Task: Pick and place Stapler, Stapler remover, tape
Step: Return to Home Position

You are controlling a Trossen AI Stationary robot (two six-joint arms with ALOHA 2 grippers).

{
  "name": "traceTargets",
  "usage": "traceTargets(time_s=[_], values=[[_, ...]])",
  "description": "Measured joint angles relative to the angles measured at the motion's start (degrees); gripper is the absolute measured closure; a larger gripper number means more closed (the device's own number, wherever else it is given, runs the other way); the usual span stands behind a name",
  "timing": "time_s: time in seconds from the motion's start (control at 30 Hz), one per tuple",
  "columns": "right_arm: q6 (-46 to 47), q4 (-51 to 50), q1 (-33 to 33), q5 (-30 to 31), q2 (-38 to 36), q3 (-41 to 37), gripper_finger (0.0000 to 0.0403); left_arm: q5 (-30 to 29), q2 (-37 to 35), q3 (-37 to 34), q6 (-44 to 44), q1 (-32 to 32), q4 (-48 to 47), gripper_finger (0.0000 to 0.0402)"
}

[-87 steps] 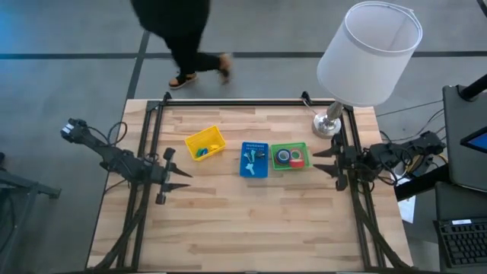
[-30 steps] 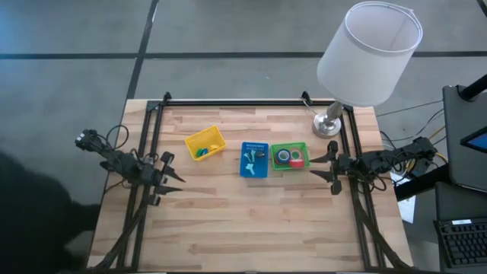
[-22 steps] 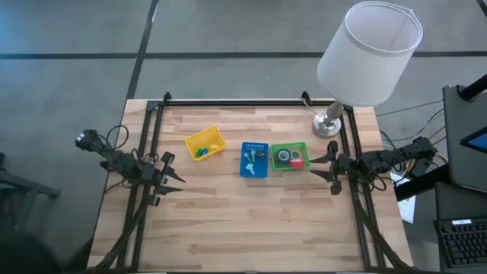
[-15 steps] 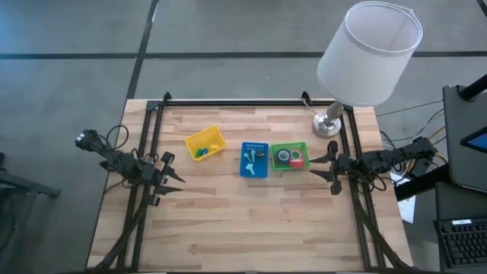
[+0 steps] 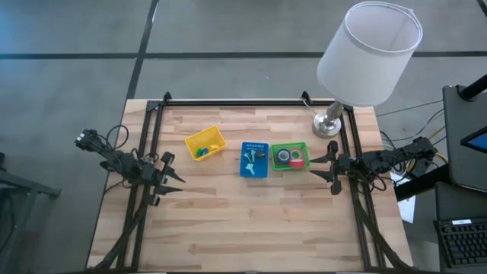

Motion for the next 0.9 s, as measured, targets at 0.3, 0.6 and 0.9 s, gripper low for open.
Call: traceTargets(time_s=[0.3, 0.6, 0.9], values=[[-0.2, 0.0, 0.0, 0.0, 0.0, 0.0, 0.0239, 0.0, 0.0, 0.0, 0.0, 0.0, 0.0, 0.0266], [0.1, 0.0, 0.0, 0.0, 0.0, 0.0, 0.024, 0.0, 0.0, 0.0, 0.0, 0.0, 0.1, 0.0266], [0.0, 0.0, 0.0, 0.0, 0.0, 0.0, 0.0231, 0.0, 0.0, 0.0, 0.0, 0.0, 0.1, 0.0266]])
